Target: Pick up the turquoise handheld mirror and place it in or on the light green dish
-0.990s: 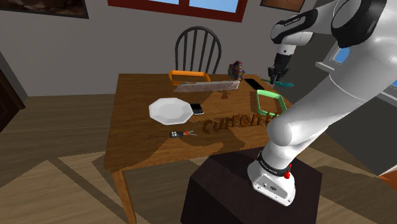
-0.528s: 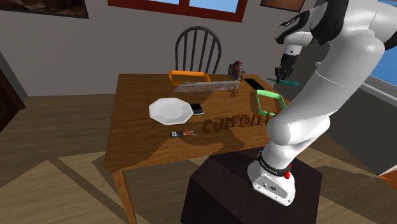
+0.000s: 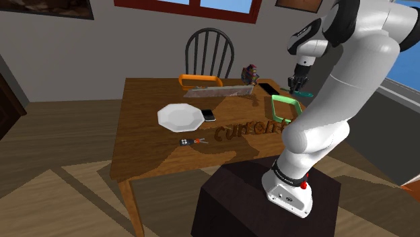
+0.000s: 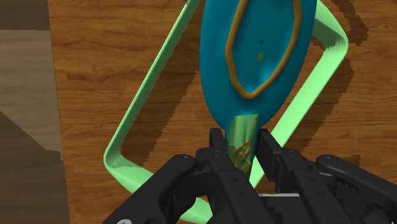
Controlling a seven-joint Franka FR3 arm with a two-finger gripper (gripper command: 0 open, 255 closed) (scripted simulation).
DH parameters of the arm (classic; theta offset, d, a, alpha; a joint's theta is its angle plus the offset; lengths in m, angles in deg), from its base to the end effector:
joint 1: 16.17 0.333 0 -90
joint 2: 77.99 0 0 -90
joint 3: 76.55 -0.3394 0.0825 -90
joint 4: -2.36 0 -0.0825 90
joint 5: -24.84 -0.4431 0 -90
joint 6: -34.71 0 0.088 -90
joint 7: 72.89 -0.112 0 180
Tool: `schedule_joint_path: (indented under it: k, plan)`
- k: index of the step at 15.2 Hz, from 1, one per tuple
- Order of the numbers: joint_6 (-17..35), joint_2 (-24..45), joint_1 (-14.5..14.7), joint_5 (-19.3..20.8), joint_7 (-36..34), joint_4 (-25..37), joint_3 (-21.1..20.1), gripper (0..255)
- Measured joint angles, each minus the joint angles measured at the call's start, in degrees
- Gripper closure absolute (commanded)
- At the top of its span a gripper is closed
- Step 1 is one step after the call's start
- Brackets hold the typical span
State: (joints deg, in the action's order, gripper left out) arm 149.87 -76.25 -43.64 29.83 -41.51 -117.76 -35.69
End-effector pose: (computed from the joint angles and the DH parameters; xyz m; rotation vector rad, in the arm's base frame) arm 0.2126 -0.5468 0.3891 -2.9707 0.9261 0.2255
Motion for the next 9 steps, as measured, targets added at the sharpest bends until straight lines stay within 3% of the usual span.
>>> schedule_joint_path:
  k: [9]
  plan:
    - [4.4, 2.8, -0.4, -1.9, 1.1, -2.1, 0.0, 255]
